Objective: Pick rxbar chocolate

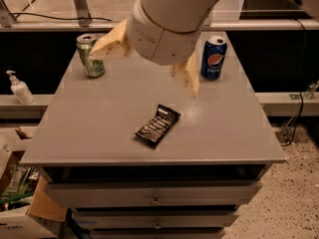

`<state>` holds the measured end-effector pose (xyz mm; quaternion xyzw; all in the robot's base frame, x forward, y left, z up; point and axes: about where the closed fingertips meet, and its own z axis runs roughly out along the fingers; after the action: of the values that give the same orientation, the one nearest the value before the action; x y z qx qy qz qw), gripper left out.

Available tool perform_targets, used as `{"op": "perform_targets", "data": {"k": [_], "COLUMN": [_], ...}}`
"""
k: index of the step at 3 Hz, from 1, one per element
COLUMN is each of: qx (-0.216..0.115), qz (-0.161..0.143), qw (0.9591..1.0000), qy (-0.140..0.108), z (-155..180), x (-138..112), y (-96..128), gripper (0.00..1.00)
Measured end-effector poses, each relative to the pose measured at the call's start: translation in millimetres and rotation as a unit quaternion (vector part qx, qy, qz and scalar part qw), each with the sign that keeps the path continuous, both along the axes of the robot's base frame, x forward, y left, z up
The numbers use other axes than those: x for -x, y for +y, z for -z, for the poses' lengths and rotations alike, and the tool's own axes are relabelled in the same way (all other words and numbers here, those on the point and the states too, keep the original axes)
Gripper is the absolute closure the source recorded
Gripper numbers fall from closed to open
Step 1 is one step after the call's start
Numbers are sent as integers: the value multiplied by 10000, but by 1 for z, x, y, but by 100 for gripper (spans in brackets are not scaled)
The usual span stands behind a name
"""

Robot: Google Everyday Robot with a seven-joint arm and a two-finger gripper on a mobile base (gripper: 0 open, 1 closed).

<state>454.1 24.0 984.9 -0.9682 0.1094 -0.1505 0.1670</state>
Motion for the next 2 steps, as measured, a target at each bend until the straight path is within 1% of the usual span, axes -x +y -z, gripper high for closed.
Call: {"op": "perform_targets", "data": {"k": [1, 2], "qx": [354, 770], "qz": [-42, -18], "qw": [9993, 9970], "qy": [-63, -107], "z": [16, 40], "x": [2, 3], "y": [6, 7], "gripper": [0, 0]}}
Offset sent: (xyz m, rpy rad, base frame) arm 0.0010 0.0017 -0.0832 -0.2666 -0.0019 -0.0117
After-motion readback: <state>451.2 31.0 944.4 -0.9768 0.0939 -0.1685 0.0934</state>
